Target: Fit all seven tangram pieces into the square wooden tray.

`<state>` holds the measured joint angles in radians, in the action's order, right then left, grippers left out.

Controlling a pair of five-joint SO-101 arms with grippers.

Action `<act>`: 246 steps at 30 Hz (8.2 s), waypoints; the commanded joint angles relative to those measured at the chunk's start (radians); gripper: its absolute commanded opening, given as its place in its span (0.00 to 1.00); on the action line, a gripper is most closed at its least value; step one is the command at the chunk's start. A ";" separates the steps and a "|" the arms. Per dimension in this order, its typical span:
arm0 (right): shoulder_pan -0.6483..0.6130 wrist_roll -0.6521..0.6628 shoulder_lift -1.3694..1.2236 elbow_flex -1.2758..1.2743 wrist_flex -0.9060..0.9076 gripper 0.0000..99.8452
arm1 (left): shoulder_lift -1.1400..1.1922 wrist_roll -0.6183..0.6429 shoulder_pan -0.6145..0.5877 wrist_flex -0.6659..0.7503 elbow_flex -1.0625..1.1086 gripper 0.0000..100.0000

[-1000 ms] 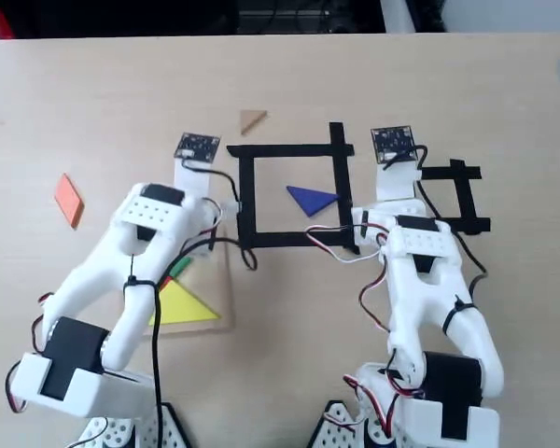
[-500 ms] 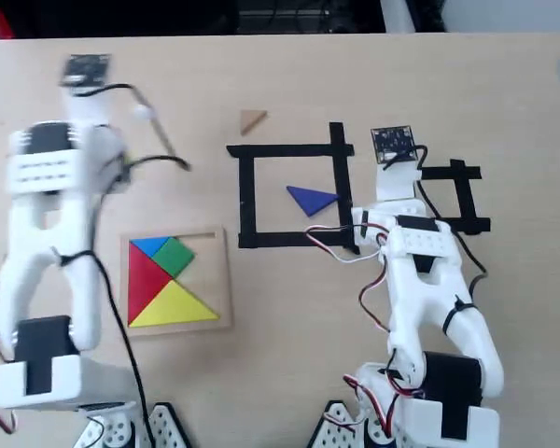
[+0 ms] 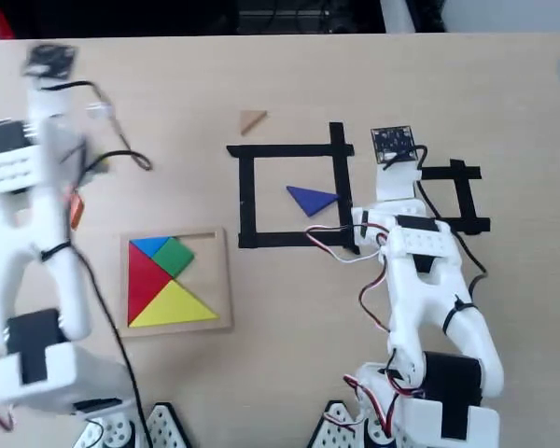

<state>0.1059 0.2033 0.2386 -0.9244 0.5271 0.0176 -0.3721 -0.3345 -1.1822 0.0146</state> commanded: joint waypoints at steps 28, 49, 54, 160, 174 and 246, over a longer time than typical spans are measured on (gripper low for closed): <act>0.003 0.038 0.002 0.053 -0.002 0.01 | 1.375 0.339 0.349 0.465 -1.489 0.25; -0.044 0.034 0.001 0.143 0.089 0.01 | 1.255 0.457 0.188 -0.104 -1.684 0.25; -0.074 0.005 -0.136 0.512 0.388 0.01 | 1.057 0.456 0.073 -0.463 -1.682 0.25; -0.190 0.298 -1.451 2.595 0.675 0.01 | 0.680 0.379 -0.025 -0.574 -1.036 0.25; -0.166 0.290 -1.313 2.594 1.192 0.01 | 0.687 0.405 0.079 -0.578 -1.061 0.25; -0.241 0.327 -1.598 2.575 0.638 0.01 | 0.532 0.468 0.183 -0.456 -0.585 0.15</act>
<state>-0.1243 0.5501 -1.3679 1.6287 1.2620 0.6068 0.1051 -0.1458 -1.6763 -0.5946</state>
